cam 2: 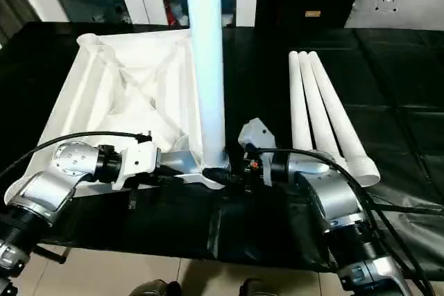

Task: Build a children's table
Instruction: Rotate leg to tighten

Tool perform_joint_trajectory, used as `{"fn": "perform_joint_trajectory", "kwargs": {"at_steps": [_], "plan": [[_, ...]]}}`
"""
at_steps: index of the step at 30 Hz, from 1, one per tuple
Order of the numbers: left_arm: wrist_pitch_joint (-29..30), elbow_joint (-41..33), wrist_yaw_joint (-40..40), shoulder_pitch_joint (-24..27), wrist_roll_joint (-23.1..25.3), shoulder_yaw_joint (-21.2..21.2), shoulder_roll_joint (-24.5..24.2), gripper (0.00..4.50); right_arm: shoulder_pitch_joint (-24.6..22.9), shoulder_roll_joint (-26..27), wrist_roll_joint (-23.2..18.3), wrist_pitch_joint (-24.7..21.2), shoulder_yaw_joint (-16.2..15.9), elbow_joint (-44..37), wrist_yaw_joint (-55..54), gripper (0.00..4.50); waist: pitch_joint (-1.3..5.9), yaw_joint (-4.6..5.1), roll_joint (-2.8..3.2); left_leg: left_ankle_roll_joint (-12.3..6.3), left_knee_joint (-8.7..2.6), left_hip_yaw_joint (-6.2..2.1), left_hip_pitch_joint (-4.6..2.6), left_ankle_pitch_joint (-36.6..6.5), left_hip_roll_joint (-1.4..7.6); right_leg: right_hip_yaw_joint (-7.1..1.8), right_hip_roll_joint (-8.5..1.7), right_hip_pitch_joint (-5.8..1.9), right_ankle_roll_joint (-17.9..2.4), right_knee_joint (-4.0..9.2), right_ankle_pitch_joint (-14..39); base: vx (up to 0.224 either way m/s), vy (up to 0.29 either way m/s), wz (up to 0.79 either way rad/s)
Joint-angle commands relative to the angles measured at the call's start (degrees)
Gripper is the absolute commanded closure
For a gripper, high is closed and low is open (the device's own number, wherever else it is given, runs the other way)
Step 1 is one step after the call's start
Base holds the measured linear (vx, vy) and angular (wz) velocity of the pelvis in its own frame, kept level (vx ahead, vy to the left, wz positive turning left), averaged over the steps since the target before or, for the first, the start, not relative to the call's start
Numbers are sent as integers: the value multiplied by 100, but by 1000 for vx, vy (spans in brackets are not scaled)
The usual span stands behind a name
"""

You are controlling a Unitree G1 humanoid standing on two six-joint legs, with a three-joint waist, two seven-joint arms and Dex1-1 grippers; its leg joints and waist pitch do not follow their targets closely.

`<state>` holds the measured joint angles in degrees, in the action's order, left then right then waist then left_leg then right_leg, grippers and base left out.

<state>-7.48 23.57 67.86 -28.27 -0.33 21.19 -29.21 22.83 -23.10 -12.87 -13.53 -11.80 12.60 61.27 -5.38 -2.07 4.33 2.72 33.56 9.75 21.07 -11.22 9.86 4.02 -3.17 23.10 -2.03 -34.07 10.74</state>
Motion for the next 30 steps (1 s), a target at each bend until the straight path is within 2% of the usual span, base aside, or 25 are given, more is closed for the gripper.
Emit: {"fn": "perform_joint_trajectory", "kwargs": {"at_steps": [1,8,19,20,21,22,23,24,27,29,30], "plan": [[-102,30,255,18,183,283,-10,450,84,0,-40,15,-42,46,61,144,326,30,2,-525,-365,-103,-40,-839,344,-319,-496,-335,-1379,368,721,0,0,0],[-114,64,264,26,186,256,-3,450,9,-21,-48,-25,-91,-18,155,175,303,35,1,-519,-377,-101,-34,-874,345,-324,-497,-324,-1349,385,835,0,0,0],[86,-89,114,206,102,160,50,450,-335,137,165,-92,-311,-126,-73,178,278,44,1,-461,-407,-104,-33,-989,348,-330,-506,-308,-1254,422,1129,0,0,0],[98,-112,120,213,94,158,46,450,-356,151,172,-94,-321,-128,-91,178,259,62,-64,-472,-414,-98,-25,-989,341,-333,-500,-301,-1222,438,1187,0,0,0],[110,-132,125,220,85,153,43,450,-390,175,162,-128,-329,-139,-112,178,257,54,-27,-471,-416,-100,-34,-998,340,-334,-509,-298,-1198,445,1328,0,0,0],[116,-143,128,224,80,150,41,450,-411,189,152,-151,-333,-149,-121,178,250,57,-24,-471,-418,-99,-36,-1017,345,-337,-511,-291,-1179,453,1395,0,0,0],[120,-149,129,226,77,147,41,450,-425,198,146,-169,-334,-157,-127,178,243,59,-24,-467,-422,-99,-34,-1044,343,-339,-509,-288,-1161,462,1463,0,0,0],[209,-194,86,248,6,82,71,450,-465,293,172,-196,-311,-106,-296,178,259,68,-68,-464,-424,-96,-35,-1010,343,-342,-505,-290,-1132,464,1484,0,0,0],[453,-311,-114,278,-70,-39,150,450,-506,462,229,-258,-254,-19,-635,178,241,75,-44,-450,-440,-102,-27,-1009,343,-341,-515,-280,-1116,466,1576,0,0,0],[666,-417,-329,302,-95,-146,237,450,-515,579,295,-269,-214,35,-898,178,203,100,-35,-360,-467,-106,-43,-1224,350,-346,-521,-249,-1033,510,2022,0,0,0],[1011,-622,-665,348,-128,-301,375,450,-531,752,393,-270,-167,109,-1282,178,199,116,-53,-296,-471,-113,-42,-1332,339,-349,-529,-255,-960,525,2288,0,0,0]]}}
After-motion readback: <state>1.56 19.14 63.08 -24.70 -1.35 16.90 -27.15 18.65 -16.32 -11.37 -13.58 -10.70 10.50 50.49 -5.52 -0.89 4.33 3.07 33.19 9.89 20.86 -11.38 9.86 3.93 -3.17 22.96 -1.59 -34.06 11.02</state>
